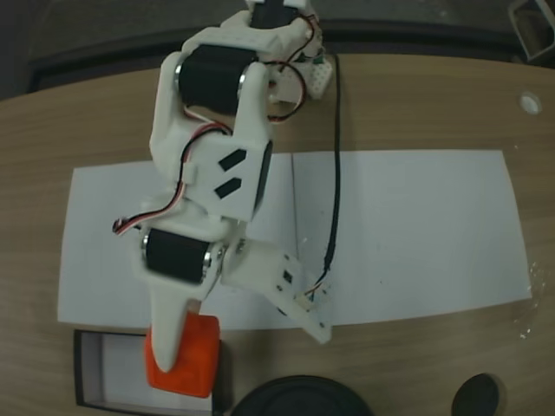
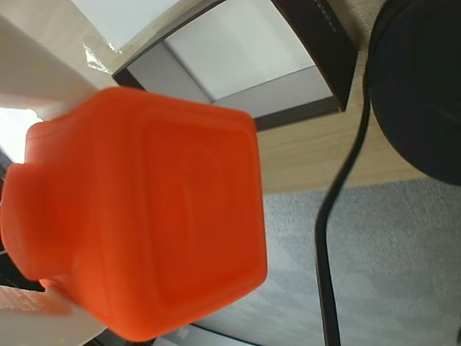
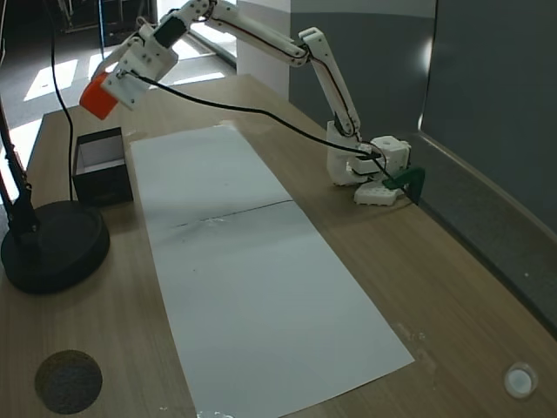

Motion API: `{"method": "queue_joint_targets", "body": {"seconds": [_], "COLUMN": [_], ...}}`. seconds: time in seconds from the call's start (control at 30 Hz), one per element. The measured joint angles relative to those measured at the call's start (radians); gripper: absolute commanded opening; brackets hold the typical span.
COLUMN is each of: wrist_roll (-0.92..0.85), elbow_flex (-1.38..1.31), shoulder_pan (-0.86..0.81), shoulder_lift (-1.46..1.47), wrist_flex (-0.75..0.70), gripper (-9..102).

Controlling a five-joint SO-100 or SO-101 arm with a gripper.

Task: Grab a orange square and put it in the box.

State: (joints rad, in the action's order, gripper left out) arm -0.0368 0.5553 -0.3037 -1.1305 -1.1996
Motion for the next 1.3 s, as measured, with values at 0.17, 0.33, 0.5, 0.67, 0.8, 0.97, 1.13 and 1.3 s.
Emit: {"method": "queue_joint_targets", "body": {"seconds": [0.17, 0.33, 0.5, 0.67, 0.8, 0.97, 1.13, 1.3], "wrist_roll": [0.0, -0.008, -0.046, -0.049, -0.021, 0.025, 0.114, 0.143], "elbow_flex": [-0.13, -0.236, -0.273, -0.278, -0.287, -0.29, -0.291, -0.291], "shoulder_pan": [-0.063, -0.12, -0.137, -0.13, -0.141, -0.144, -0.121, -0.066], "shoulder_lift": [0.221, 0.354, 0.425, 0.43, 0.428, 0.36, 0.126, -0.307], "wrist_flex": [0.011, 0.012, 0.012, 0.012, -0.021, -0.12, -0.347, -0.529], "gripper": [14, 14, 14, 30, 35, 30, 6, 4]}}
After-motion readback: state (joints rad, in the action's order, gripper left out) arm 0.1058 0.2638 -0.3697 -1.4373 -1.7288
